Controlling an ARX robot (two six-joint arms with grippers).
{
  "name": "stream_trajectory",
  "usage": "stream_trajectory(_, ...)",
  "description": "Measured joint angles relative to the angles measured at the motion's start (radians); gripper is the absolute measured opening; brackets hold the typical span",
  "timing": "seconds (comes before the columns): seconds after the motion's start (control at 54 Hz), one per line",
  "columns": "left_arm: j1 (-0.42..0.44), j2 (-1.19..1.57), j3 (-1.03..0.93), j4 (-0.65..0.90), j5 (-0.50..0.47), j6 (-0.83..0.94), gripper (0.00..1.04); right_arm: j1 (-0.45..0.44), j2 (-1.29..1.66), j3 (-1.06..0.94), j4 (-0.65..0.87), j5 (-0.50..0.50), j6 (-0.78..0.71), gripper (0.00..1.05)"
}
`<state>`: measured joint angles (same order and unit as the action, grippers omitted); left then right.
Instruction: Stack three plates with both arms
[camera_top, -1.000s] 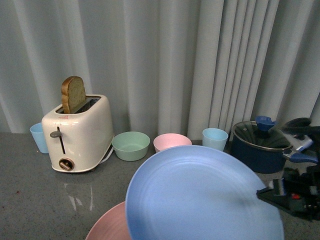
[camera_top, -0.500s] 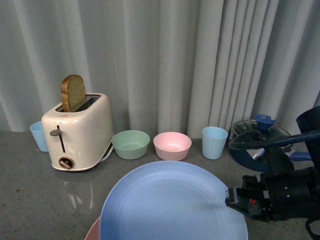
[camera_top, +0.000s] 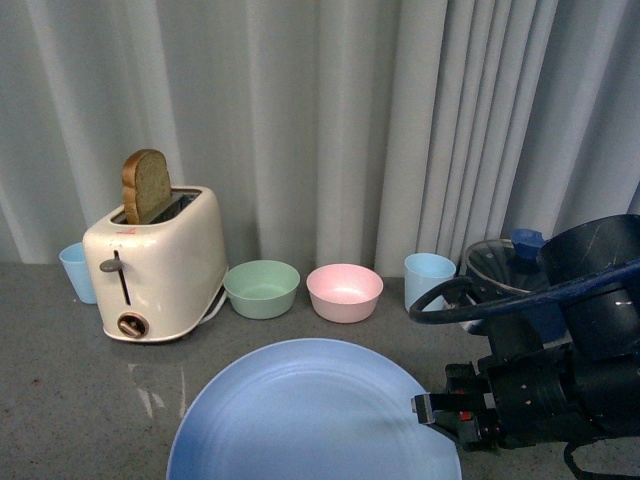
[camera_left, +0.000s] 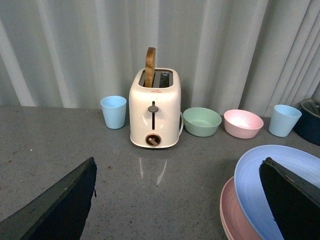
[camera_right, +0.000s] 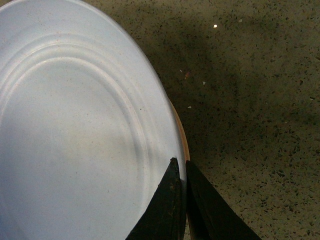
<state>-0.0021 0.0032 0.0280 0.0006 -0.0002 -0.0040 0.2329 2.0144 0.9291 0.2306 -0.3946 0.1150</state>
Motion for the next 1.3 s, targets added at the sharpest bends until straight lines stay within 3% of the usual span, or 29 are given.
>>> stream_trajectory(0.204, 0.000, 0.000, 0.000, 0.000, 0.000, 0.000, 0.98, 0.030, 0.021, 0.005, 0.002, 0.004, -0.004, 0.04)
stream_trajectory(0.407, 0.000, 0.000, 0.000, 0.000, 0.000, 0.000, 0.98, 0.034, 0.010, -0.014, 0.013, 0.002, -0.002, 0.45)
stream_trajectory(0.593, 0.000, 0.000, 0.000, 0.000, 0.000, 0.000, 0.98, -0.004, -0.090, -0.093, 0.064, 0.010, 0.000, 0.72)
stream_trajectory(0.722, 0.000, 0.000, 0.000, 0.000, 0.000, 0.000, 0.98, -0.061, -0.255, -0.222, 0.239, 0.088, -0.014, 0.97)
stream_trajectory(0.759, 0.000, 0.000, 0.000, 0.000, 0.000, 0.000, 0.98, -0.068, -0.277, -0.230, 0.254, 0.091, -0.014, 0.99)
stream_trajectory(0.852, 0.000, 0.000, 0.000, 0.000, 0.000, 0.000, 0.98, -0.074, -0.287, -0.239, 0.285, 0.125, -0.022, 0.96)
stream_trajectory(0.889, 0.000, 0.000, 0.000, 0.000, 0.000, 0.000, 0.98, -0.060, -0.252, -0.289, 0.468, 0.260, -0.047, 0.90)
stream_trajectory(0.907, 0.000, 0.000, 0.000, 0.000, 0.000, 0.000, 0.98, -0.058, -0.243, -0.303, 0.521, 0.277, -0.051, 0.88)
stream_trajectory(0.944, 0.000, 0.000, 0.000, 0.000, 0.001, 0.000, 0.98, -0.051, -0.214, -0.367, 0.712, 0.433, -0.075, 0.81)
stream_trajectory(1.0, 0.000, -0.002, 0.000, 0.000, -0.005, 0.000, 0.98, -0.056, -0.219, -0.481, 0.954, 0.536, -0.095, 0.69)
stream_trajectory(1.074, 0.000, -0.002, 0.000, 0.000, -0.003, 0.000, 0.98, -0.082, -0.333, -0.569, 1.080, 0.537, -0.106, 0.50)
stream_trajectory(1.185, 0.000, -0.002, 0.000, 0.000, 0.000, 0.000, 0.98, -0.121, -0.468, -0.684, 1.051, 0.512, -0.112, 0.21)
stream_trajectory(1.296, 0.000, -0.002, 0.000, 0.000, 0.000, 0.000, 0.98, -0.132, -0.560, -0.742, 1.014, 0.485, -0.114, 0.02)
